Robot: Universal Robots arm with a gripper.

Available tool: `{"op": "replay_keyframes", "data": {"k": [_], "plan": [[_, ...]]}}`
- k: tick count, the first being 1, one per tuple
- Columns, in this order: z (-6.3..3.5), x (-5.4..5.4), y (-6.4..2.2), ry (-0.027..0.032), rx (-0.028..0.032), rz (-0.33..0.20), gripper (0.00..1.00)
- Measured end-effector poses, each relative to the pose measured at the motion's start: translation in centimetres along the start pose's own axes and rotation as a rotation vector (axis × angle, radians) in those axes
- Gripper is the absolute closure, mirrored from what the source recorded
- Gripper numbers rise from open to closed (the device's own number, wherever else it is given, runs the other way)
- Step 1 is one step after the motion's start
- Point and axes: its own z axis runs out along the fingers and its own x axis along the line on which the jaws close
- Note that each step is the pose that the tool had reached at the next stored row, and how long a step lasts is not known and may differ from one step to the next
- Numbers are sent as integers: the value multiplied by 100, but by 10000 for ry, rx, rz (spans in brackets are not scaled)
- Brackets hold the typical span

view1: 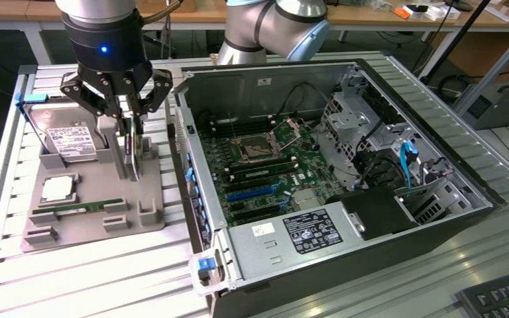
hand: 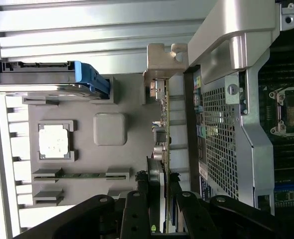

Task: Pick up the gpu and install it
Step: 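Pick up the gpu and move the gpu toward the slot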

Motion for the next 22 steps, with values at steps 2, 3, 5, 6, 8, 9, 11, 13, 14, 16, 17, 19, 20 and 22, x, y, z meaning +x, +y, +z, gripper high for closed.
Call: {"op": "replay_keyframes", "data": {"k": [2,3,5,6,8,9,11,13,14,16,17,19,20,22], "plan": [[-27,-1,0,0,-1,0,73],[-39,-1,1,-1,-2,0,73],[-52,-1,1,0,-2,0,73],[-59,-2,1,0,-2,0,73],[-72,-2,1,0,-2,0,73],[-79,-2,1,1,-3,0,73],[-97,-3,2,0,-5,0,73],[-111,-3,2,0,-5,0,73],[-118,-3,2,0,-6,0,73],[-132,-4,2,0,-6,0,73],[-138,-4,2,1,-7,1,73],[-149,-4,2,0,-8,0,73],[-154,-4,2,1,-8,0,73],[-165,-4,3,1,-10,0,73]]}}
